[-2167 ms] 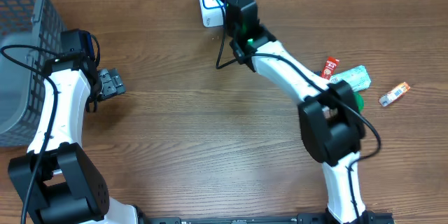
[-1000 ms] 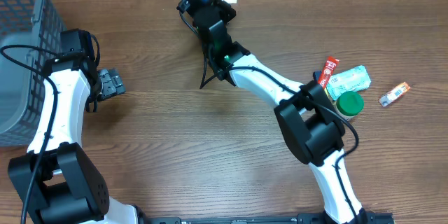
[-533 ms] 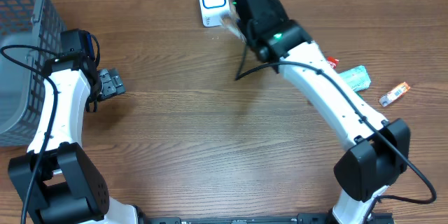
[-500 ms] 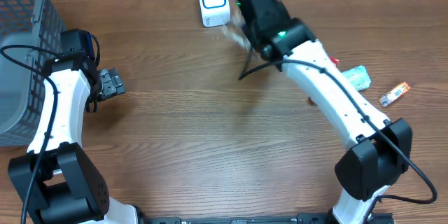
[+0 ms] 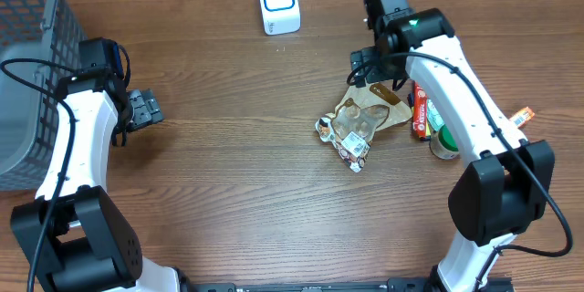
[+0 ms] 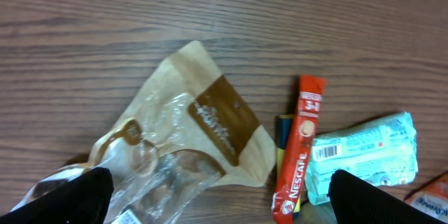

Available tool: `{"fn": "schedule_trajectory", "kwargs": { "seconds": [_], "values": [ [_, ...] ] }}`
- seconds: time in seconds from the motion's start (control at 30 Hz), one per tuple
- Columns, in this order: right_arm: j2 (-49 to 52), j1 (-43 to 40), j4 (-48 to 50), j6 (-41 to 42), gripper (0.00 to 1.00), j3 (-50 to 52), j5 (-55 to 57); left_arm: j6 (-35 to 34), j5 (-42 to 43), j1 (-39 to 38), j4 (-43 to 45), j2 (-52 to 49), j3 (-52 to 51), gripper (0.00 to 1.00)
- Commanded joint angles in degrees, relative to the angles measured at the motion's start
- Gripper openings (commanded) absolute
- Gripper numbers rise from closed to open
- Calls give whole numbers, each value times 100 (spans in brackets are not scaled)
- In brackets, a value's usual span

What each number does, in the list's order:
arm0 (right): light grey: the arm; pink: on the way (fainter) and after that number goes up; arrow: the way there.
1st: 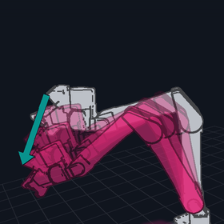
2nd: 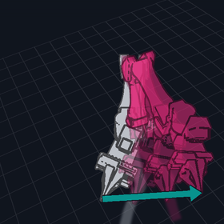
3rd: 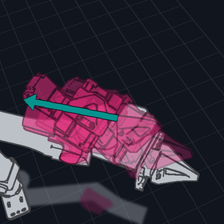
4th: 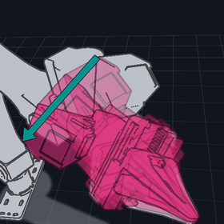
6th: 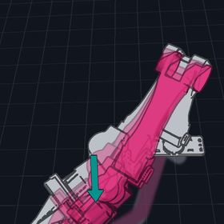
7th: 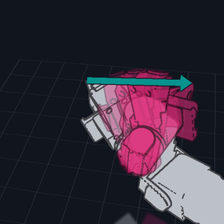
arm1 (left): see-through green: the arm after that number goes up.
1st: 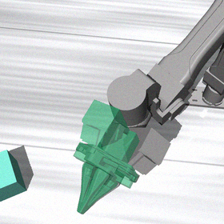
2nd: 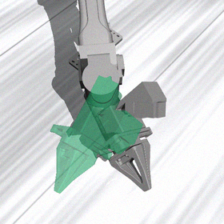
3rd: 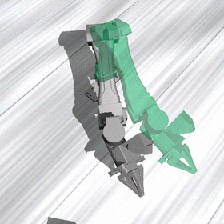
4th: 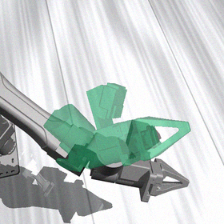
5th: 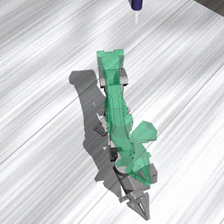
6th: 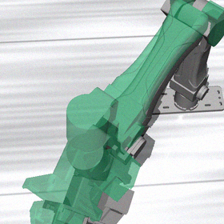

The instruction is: Scan the item barcode

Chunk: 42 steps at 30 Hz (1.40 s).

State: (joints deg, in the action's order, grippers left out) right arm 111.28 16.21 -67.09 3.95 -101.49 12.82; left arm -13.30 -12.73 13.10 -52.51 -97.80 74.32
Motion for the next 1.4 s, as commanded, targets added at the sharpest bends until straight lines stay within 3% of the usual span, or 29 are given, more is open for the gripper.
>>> {"fn": "schedule_trajectory", "kwargs": {
  "seconds": [0.0, 0.6, 1.1, 1.37],
  "values": [
    [-48, -81, 22, 205, 100, 17, -94, 66, -76, -37, 7, 116, 83, 100],
    [-48, -81, 96, 205, 100, 17, -94, 66, -79, -79, 4, 343, 83, 100],
    [-48, -81, 101, 205, 100, 17, -96, 66, -76, -487, 4, 4948, 83, 100],
    [-48, -81, 101, 205, 100, 17, -94, 247, -232, -485, -33, 6306, -79, 100]
  ]
}}
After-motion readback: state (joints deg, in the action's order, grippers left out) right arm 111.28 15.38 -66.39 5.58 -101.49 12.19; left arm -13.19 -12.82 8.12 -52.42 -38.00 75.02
